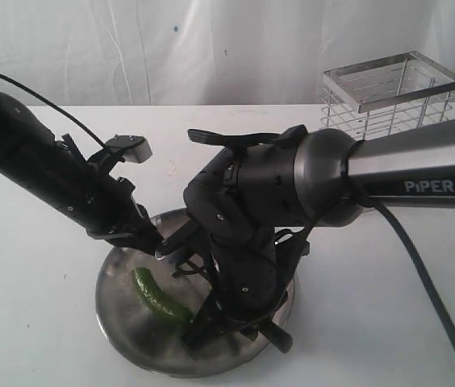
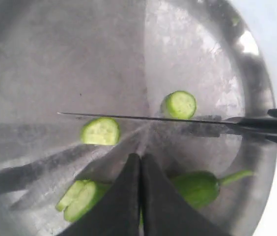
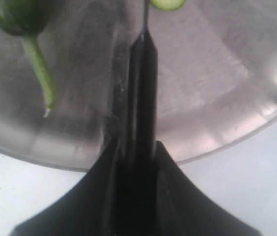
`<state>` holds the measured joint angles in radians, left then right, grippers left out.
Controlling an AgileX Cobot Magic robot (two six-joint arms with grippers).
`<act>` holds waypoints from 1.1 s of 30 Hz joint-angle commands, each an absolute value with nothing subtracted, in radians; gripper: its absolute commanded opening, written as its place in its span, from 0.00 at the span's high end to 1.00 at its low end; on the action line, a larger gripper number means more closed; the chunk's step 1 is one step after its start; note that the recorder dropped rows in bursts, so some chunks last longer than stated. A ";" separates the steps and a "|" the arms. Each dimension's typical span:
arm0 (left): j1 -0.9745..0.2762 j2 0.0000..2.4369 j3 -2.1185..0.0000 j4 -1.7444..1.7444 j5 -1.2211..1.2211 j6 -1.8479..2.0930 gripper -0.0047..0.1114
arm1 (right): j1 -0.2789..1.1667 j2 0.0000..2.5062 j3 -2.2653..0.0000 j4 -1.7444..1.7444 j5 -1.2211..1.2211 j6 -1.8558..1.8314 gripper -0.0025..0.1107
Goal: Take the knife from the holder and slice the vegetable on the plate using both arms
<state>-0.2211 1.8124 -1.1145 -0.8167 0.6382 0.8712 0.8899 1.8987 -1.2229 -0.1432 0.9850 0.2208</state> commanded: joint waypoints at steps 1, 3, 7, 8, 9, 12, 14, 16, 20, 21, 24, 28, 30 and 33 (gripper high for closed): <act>-0.221 1.754 -1.107 -0.851 0.665 0.868 0.96 | 0.886 1.886 -1.223 -0.154 0.983 0.234 0.98; -0.221 1.731 -1.107 -0.851 0.690 0.868 0.96 | 0.886 1.886 -1.221 -0.154 0.973 0.243 0.98; -0.221 1.693 -1.107 -0.865 0.752 0.868 0.96 | 0.886 1.886 -1.221 -0.189 0.930 0.288 0.98; -0.221 1.687 -1.107 -0.865 0.759 0.868 0.96 | 0.886 1.886 -1.221 -0.207 0.914 0.305 0.98; -0.221 1.682 -1.105 -0.867 0.759 0.868 0.96 | 0.886 1.886 -1.221 -0.223 0.909 0.321 0.98; -0.221 1.683 -1.071 -0.886 0.742 0.866 0.96 | 0.873 1.886 -1.221 -0.235 0.867 0.330 0.98; -0.221 1.683 -1.037 -0.914 0.715 0.869 0.96 | 0.853 1.888 -1.221 -0.225 0.833 0.343 0.98; -0.221 1.683 -1.008 -0.942 0.689 0.879 0.96 | 0.835 1.894 -1.221 -0.199 0.808 0.343 0.98; -0.221 1.683 -0.978 -0.987 0.655 0.911 0.96 | 0.807 1.918 -1.221 -0.156 0.779 0.322 0.98; -0.221 1.683 -0.978 -0.992 0.655 0.920 0.96 | 0.807 1.924 -1.221 -0.155 0.774 0.317 0.98; -0.221 1.681 -0.978 -1.007 0.647 0.919 0.96 | 0.805 1.941 -1.221 -0.150 0.753 0.313 0.98; -0.221 1.671 -0.978 -1.008 0.642 0.921 0.96 | 0.795 1.974 -1.221 -0.114 0.721 0.289 0.98; -0.221 1.664 -0.978 -1.009 0.640 0.921 0.96 | 0.792 1.988 -1.221 -0.095 0.719 0.269 0.98; -0.221 1.646 -0.978 -1.009 0.628 0.921 0.96 | 0.790 2.004 -1.221 -0.089 0.716 0.264 0.97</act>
<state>-0.2211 1.6699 -0.9843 -0.9849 0.6260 0.9152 0.7977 1.9831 -1.2236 -0.1007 0.7238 0.2830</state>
